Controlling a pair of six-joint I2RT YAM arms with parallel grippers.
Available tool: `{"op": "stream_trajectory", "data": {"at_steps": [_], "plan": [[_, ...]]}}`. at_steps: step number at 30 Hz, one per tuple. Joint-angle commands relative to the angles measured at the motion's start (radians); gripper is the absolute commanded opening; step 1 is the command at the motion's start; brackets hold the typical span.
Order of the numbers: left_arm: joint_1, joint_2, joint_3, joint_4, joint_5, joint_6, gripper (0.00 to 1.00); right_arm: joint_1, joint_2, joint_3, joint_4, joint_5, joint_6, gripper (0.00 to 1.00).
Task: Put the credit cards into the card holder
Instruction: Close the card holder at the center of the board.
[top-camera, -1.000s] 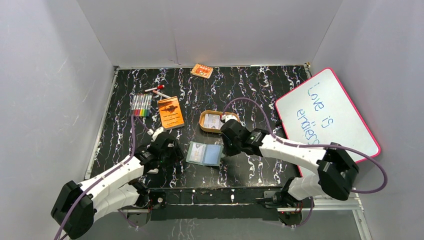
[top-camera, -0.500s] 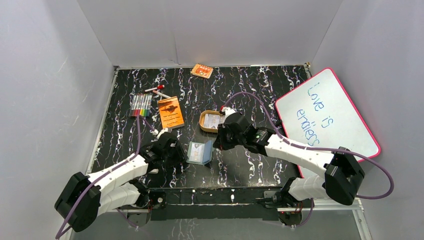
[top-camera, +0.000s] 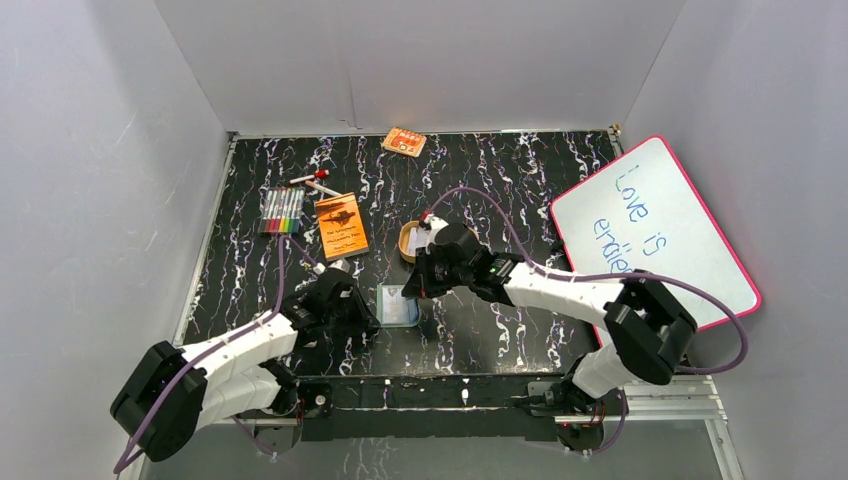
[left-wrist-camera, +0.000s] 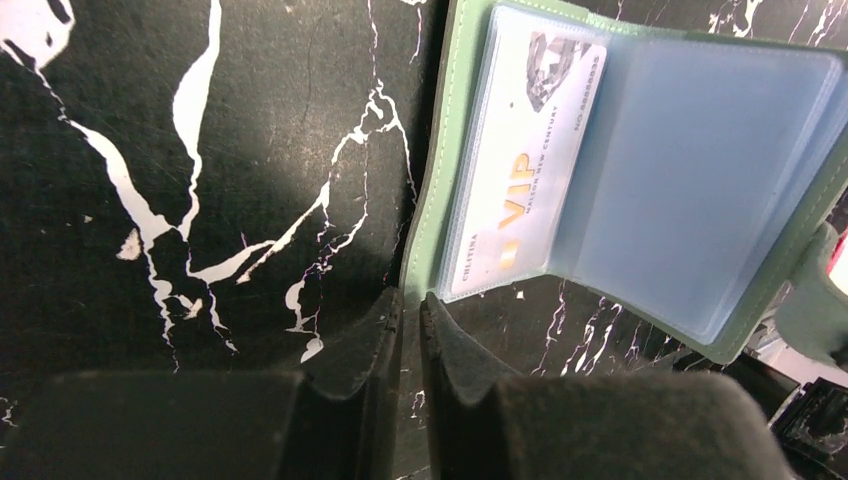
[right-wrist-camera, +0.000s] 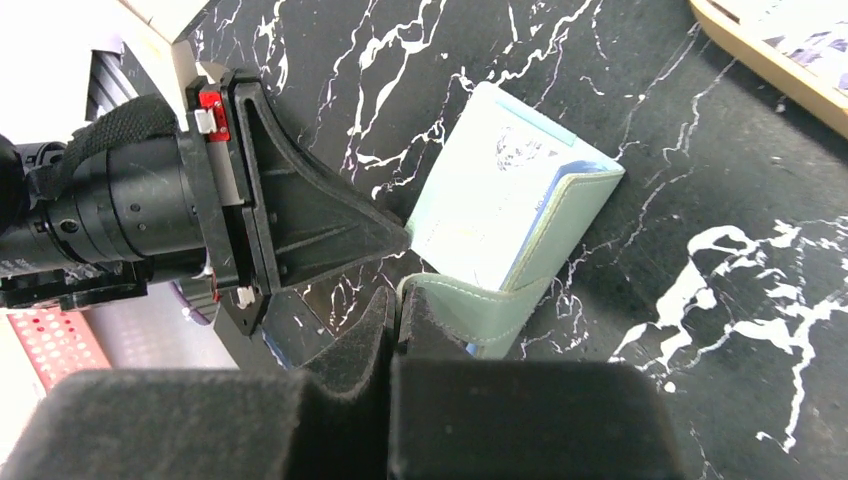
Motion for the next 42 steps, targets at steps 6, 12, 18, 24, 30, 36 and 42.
{"op": "stream_trajectory", "data": {"at_steps": [6, 12, 18, 24, 30, 36, 42], "plan": [[0.0, -0.064, -0.028, 0.001, 0.025, -0.002, 0.08, -0.005, 0.106, 0.049, 0.179, -0.096, 0.073, 0.0], [0.0, -0.157, 0.019, -0.123, -0.042, -0.018, 0.14, 0.006, 0.133, 0.095, 0.16, -0.102, 0.038, 0.0], [0.002, -0.296, 0.096, -0.266, -0.187, -0.031, 0.38, 0.022, 0.162, 0.121, 0.174, -0.122, 0.025, 0.0], [0.003, -0.264, 0.134, -0.387, -0.273, -0.089, 0.34, 0.037, 0.218, 0.154, 0.183, -0.134, 0.025, 0.0], [0.003, -0.357, 0.113, -0.398, -0.295, -0.114, 0.33, 0.046, 0.287, 0.168, 0.205, -0.153, 0.031, 0.0], [0.003, -0.377, 0.125, -0.415, -0.32, -0.12, 0.33, 0.059, 0.347, 0.194, 0.219, -0.142, 0.051, 0.0], [0.003, -0.361, 0.105, -0.394, -0.301, -0.123, 0.31, 0.068, 0.38, 0.182, 0.296, -0.106, 0.125, 0.0]]}}
